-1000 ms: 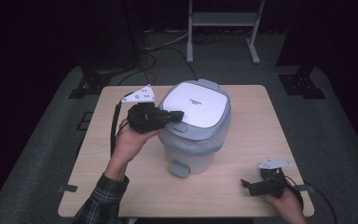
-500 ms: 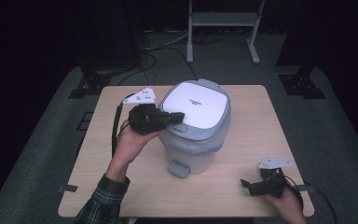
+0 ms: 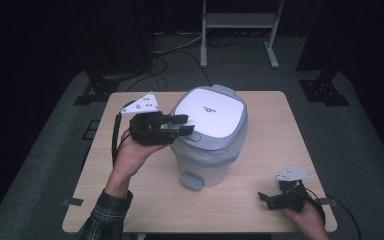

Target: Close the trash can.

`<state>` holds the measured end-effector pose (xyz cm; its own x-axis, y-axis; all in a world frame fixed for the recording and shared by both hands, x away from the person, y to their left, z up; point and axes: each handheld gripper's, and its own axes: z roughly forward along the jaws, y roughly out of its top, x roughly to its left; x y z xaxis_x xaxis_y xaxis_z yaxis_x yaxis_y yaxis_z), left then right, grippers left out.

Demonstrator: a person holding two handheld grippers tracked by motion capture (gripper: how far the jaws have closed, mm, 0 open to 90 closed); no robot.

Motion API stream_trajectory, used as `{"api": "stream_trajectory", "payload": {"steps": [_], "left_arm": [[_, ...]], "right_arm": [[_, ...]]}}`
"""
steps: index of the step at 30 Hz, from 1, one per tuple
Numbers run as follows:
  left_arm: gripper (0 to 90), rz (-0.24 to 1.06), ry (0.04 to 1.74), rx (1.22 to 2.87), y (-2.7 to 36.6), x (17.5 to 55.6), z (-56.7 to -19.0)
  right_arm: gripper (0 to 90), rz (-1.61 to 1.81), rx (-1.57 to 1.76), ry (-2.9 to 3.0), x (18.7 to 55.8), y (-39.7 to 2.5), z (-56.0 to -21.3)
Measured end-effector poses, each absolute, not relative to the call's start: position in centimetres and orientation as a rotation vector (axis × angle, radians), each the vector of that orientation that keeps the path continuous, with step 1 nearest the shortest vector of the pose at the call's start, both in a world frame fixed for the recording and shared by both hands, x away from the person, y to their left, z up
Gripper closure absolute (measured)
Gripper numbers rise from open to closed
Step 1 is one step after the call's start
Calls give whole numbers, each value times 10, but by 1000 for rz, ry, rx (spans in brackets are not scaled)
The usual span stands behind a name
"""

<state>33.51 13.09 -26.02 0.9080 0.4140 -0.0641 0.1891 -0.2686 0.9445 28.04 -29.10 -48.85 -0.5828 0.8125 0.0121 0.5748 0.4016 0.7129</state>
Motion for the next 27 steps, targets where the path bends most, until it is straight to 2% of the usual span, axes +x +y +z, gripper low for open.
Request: {"api": "stream_trajectory", "payload": {"steps": [3, 16, 21, 27], "left_arm": [[442, 238, 458, 1861, 137, 331, -260], [187, 306, 526, 1837, 165, 320, -274], [101, 351, 546, 1844, 174, 316, -282], [73, 385, 566, 1862, 184, 306, -295]], "right_arm": [[4, 983, 1201, 2326, 280, -291, -489], [4, 983, 1201, 2326, 280, -291, -489], [4, 983, 1201, 2327, 280, -291, -489], [4, 983, 1198, 2328, 280, -291, -489]]}}
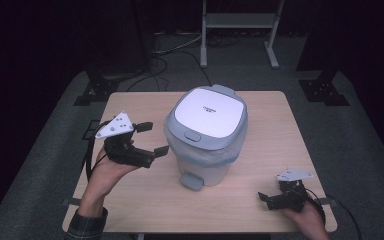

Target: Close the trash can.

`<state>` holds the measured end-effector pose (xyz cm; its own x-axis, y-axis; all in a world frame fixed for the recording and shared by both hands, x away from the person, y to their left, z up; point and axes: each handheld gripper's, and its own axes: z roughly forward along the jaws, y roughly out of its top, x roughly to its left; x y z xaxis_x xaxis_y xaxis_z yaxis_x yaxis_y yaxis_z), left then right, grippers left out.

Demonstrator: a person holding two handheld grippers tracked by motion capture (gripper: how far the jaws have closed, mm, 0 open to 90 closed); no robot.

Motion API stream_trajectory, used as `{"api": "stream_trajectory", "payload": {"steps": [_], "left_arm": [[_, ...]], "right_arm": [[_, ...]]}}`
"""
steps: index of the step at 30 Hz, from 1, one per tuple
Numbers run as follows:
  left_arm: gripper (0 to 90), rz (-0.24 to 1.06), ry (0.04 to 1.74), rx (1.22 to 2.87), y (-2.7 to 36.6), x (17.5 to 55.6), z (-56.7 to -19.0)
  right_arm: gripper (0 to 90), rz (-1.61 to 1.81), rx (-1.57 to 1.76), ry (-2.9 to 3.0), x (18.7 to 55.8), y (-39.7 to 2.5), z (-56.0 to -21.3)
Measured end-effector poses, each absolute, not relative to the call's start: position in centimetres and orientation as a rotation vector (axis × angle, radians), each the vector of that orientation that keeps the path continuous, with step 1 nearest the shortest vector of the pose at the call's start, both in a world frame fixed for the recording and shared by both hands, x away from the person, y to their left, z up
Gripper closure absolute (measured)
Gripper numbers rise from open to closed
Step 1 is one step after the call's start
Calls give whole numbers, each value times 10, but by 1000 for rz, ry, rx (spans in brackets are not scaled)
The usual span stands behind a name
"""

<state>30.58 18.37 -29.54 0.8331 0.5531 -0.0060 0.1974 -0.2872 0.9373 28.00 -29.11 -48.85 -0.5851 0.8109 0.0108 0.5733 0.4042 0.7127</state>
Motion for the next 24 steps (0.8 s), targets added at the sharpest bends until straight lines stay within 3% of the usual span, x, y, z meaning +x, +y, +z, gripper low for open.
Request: {"api": "stream_trajectory", "payload": {"steps": [5, 24], "left_arm": [[24, 423, 586, 1891, 191, 300, -315], [18, 407, 761, 2144, 213, 296, -445]], "right_arm": [[4, 982, 1196, 2329, 280, -291, -488], [4, 983, 1194, 2331, 280, -291, -488]]}}
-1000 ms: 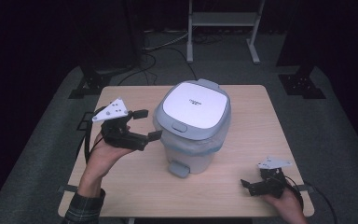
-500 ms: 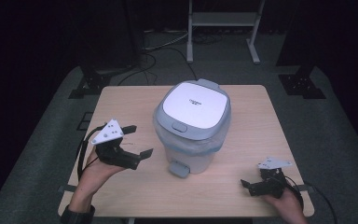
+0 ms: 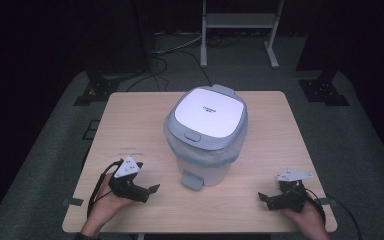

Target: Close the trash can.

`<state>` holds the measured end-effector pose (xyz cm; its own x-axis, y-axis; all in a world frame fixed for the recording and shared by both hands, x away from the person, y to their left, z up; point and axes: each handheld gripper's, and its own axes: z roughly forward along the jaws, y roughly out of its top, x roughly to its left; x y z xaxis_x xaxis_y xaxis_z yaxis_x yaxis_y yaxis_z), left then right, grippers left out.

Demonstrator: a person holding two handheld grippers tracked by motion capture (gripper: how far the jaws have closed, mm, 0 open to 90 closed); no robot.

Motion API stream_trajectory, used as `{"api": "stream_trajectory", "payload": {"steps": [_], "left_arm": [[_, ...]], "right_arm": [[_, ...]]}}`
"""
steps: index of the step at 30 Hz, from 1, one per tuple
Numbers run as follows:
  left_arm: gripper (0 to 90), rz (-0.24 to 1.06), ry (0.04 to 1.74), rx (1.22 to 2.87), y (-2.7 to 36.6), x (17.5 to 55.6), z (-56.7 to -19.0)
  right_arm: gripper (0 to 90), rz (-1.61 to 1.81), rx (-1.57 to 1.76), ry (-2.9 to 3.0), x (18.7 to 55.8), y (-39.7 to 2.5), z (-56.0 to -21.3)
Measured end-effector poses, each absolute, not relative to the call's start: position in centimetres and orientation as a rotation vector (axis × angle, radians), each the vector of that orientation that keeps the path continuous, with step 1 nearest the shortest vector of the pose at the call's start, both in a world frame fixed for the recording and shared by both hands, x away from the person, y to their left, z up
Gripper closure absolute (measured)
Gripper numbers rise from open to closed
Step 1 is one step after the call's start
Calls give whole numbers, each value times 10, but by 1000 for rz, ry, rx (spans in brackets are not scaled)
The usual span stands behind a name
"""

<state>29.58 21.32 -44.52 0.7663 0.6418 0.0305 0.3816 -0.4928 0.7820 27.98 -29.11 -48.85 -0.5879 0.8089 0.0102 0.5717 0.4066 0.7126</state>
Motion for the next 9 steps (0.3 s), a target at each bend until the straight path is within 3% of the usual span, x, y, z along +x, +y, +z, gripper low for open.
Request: {"api": "stream_trajectory", "payload": {"steps": [9], "left_arm": [[18, 383, 808, 2268, 225, 292, -479]], "right_arm": [[4, 985, 1191, 2333, 280, -291, -489]]}}
